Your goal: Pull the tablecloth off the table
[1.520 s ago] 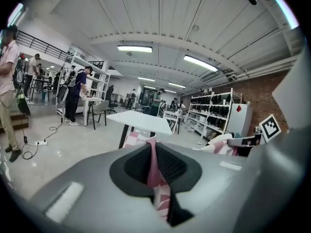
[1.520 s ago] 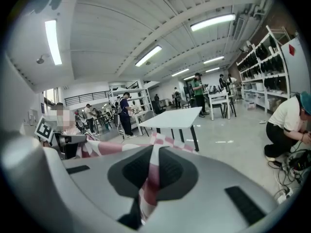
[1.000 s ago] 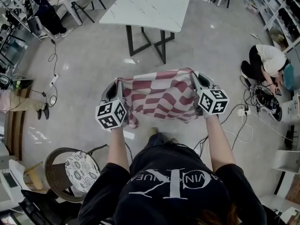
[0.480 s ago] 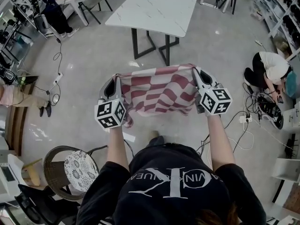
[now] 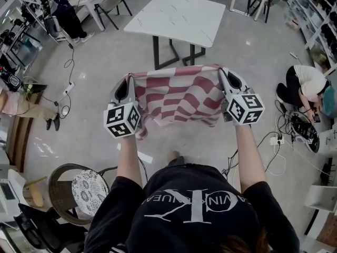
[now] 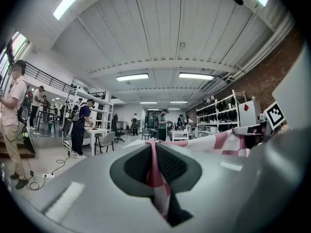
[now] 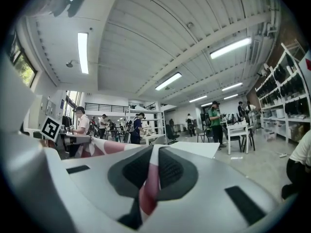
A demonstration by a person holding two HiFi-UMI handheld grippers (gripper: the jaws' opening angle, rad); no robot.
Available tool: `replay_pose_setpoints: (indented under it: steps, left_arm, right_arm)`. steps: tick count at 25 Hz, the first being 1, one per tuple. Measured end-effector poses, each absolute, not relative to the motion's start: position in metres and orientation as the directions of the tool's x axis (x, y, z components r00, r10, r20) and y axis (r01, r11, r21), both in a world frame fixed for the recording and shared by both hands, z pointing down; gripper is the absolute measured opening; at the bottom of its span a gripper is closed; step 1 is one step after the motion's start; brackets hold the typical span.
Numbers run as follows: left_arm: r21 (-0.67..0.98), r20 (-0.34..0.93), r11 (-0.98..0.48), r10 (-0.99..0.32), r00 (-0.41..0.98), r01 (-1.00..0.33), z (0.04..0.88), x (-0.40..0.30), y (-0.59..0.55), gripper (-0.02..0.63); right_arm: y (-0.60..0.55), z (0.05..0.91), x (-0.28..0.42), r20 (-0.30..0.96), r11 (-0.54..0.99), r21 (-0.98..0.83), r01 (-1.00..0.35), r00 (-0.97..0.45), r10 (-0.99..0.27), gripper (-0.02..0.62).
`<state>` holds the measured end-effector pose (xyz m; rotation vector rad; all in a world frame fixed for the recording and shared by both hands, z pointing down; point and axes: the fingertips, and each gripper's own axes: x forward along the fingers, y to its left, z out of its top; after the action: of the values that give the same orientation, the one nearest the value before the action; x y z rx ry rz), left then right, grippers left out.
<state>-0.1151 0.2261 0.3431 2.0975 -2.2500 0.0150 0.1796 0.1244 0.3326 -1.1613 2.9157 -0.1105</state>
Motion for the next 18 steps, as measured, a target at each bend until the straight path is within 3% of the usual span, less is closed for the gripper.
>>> replay_pose_setpoints:
  steps: [18]
  left_arm:
    - [-0.027, -0.054, 0.087, -0.995, -0.085, -0.996, 0.302, -0.118, 0.231, 0.035]
  right_arm:
    - [0.126, 0.290, 0.175, -0.062, 0.742, 0.034, -0.670, -0.742, -0.667, 0.023]
